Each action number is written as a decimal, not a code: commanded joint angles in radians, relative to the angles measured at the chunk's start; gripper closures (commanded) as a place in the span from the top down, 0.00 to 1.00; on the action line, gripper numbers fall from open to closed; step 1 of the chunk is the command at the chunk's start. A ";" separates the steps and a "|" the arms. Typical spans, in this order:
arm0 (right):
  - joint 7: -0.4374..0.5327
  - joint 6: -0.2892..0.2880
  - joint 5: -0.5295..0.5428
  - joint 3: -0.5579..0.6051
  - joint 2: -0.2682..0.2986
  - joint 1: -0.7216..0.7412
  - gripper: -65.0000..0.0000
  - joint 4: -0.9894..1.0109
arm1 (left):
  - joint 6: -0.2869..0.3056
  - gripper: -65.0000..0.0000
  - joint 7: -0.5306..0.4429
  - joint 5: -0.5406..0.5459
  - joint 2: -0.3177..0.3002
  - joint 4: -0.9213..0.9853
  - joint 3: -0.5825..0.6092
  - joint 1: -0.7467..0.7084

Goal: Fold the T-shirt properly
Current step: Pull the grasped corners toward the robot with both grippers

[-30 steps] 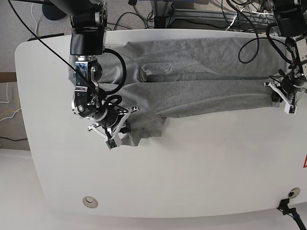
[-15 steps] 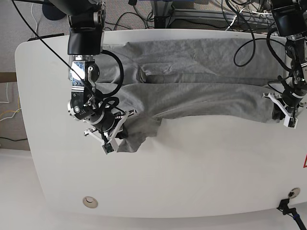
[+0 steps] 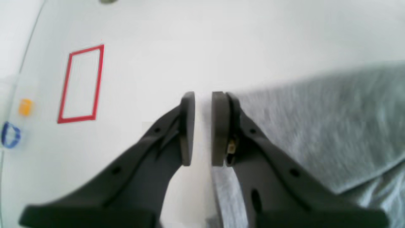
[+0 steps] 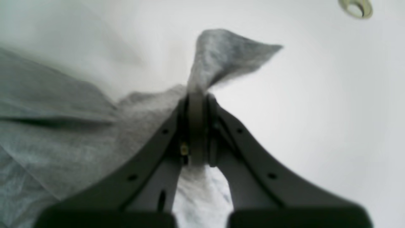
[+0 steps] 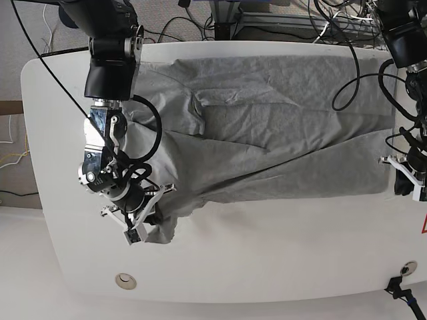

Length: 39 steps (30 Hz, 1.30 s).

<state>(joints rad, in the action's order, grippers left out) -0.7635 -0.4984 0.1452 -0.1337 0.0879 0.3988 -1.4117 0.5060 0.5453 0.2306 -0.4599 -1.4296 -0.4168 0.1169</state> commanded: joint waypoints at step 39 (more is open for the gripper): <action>0.035 -0.009 0.018 0.003 -0.001 -0.088 0.00 -0.021 | 0.043 0.94 -0.296 0.010 0.013 0.830 0.281 0.341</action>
<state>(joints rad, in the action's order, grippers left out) -0.7521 -0.4984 0.1532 -0.1303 0.0834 0.2855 -1.4128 0.5549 0.2630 0.2394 -0.4324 -0.6239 -0.1349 0.4313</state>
